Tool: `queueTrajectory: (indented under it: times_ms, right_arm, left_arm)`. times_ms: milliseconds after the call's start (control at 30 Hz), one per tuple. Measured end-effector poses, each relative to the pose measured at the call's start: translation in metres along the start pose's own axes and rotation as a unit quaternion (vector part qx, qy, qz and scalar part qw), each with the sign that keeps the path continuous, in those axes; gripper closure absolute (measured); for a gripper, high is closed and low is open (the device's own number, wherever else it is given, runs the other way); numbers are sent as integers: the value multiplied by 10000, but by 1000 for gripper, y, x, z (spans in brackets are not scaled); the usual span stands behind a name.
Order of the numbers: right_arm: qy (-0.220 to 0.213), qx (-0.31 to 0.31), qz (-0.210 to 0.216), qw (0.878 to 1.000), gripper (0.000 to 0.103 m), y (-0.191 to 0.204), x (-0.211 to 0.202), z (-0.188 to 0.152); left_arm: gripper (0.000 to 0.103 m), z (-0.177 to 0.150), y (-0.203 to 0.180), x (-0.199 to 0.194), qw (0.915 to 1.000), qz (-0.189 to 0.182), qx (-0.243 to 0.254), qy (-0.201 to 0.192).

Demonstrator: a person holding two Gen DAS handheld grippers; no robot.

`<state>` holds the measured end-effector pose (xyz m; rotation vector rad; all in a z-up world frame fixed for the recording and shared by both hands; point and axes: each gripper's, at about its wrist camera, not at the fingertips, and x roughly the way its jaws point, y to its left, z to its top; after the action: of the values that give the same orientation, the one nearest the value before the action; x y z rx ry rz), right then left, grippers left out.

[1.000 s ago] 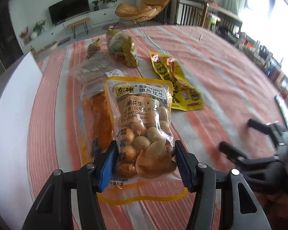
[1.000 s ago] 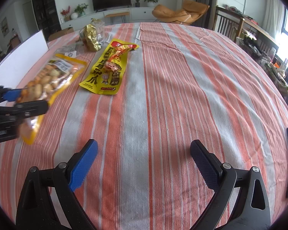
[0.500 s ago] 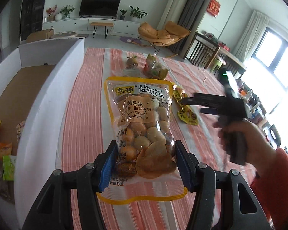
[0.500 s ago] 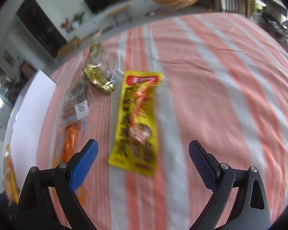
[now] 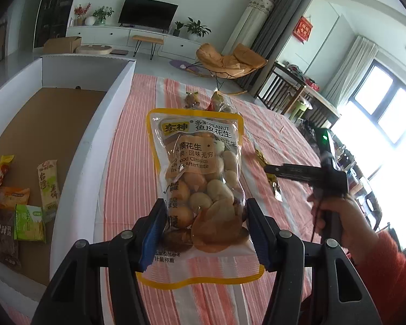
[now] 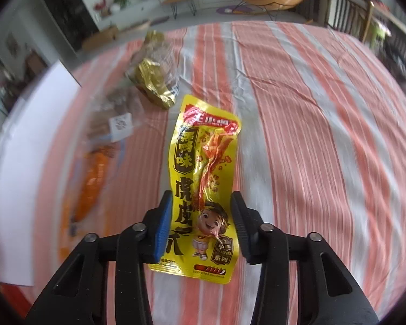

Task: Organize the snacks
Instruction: 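Lift the peanut bag with the left gripper while the right grasps the yellow spicy-strip pack, then carry the peanut bag and spicy-strip pack over the box and open both grippers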

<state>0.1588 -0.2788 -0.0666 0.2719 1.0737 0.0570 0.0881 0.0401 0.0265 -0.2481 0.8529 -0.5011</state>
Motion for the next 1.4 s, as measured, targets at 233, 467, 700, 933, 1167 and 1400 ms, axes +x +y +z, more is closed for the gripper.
queueTrajectory:
  times_ms: [233,467,700,933,1167,1400]
  right_arm:
    - [-208,1050,924,9900,96,-42,-37,-22]
    - [79,1079,897,9901,32,-42,-38,-6]
    - [840,221,-134,9961,25,-3,2,-3]
    - [444,1,-694,9966,78,26,17,-3]
    - [-182,1684,1393,9757,90,-20,-39,-9]
    - [-380,2553,2963,9196,89,-26,-60,-7]
  left_arm:
    - [45,8,13,-27,9995,-58,-168,-280]
    - [45,5,23,-46,9986,-45,-275,-441]
    - [45,0,32,-48,9983,-124,-350,-447]
    - [45,0,39,-67,9977,-59,-382,-549]
    - [45,9,64,-78,9942,-141,-796,-712]
    - [45,21,92,-104,9916,90,-859,-962]
